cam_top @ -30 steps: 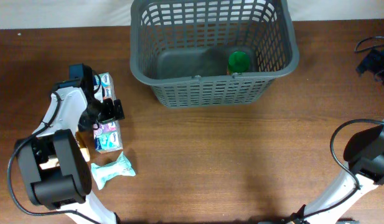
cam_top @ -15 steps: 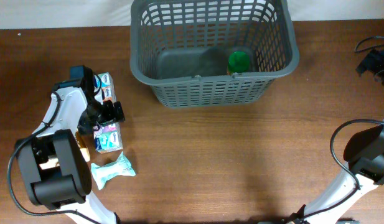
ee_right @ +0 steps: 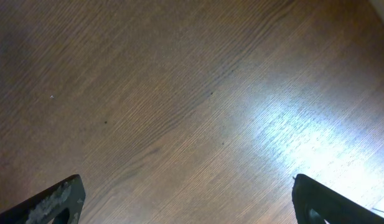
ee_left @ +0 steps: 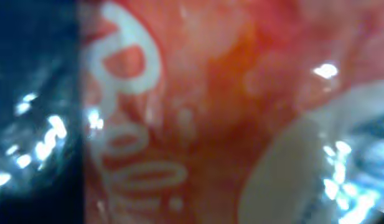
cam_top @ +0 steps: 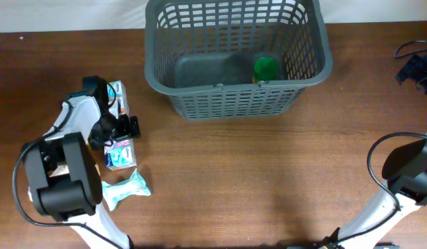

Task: Pack container
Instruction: 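Lower the left gripper onto the Kleenex tissue pack and close, then lift the tissue pack with the left gripper and carry it toward the basket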

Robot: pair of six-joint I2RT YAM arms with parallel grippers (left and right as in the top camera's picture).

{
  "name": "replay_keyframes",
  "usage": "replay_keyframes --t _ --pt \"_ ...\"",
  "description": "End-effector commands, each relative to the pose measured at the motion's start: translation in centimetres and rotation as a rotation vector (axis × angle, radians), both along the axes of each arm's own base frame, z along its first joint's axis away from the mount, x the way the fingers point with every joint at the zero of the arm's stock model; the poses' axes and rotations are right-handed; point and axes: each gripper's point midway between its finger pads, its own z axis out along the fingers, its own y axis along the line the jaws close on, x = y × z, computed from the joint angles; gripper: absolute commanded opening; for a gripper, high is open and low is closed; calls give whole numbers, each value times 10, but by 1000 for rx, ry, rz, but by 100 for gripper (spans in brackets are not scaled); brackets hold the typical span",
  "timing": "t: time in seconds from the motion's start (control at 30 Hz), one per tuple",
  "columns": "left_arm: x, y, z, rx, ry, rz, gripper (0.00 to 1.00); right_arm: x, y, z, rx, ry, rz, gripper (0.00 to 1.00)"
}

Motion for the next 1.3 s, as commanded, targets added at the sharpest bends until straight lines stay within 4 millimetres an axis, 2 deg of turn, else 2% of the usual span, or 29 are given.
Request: replay_keyframes --t 0.0,0.43,0.53,0.6,0.63,0.73,0.8,0.9,1.0,1.03,1.07,1.13,1.17,1.2,1.27 --pt "-1 2 -4 2 5 -18 99 -1 -1 -1 4 -1 -12 99" --pt "2 3 -5 4 -5 -18 100 -1 -1 -1 4 0 -12 99" --pt "3 3 -5 6 -12 -18 41 -1 -1 -1 4 0 -12 99" --pt "6 4 -5 8 -23 -16 11 -1 -1 -1 4 0 -12 99" --pt "7 4 -5 9 -26 -9 2 -1 -1 -1 4 0 -12 99" --pt "12 7 0 10 -35 42 2 -1 -1 -1 4 0 -12 99" --pt "18 12 14 12 -42 58 2 -1 -1 -1 4 0 -12 99" --pt "34 31 55 30 -104 96 2 -1 -1 -1 4 0 -12 99" --pt "58 59 122 66 -254 168 2 -1 -1 -1 4 -1 -12 99" --pt "68 69 154 85 -334 184 2 -1 -1 -1 4 -1 -12 99" --pt "83 82 209 118 -481 201 2 -1 -1 -1 4 -1 -12 99" --pt "96 89 278 158 -663 206 2 -1 -1 -1 4 0 -12 99" --pt "102 83 331 168 -798 187 2 -1 -1 -1 4 0 -12 99" --pt "104 73 360 158 -872 162 2 -1 -1 -1 4 0 -12 99" --pt "107 36 417 111 -1024 77 2 -1 -1 -1 4 0 -12 99"
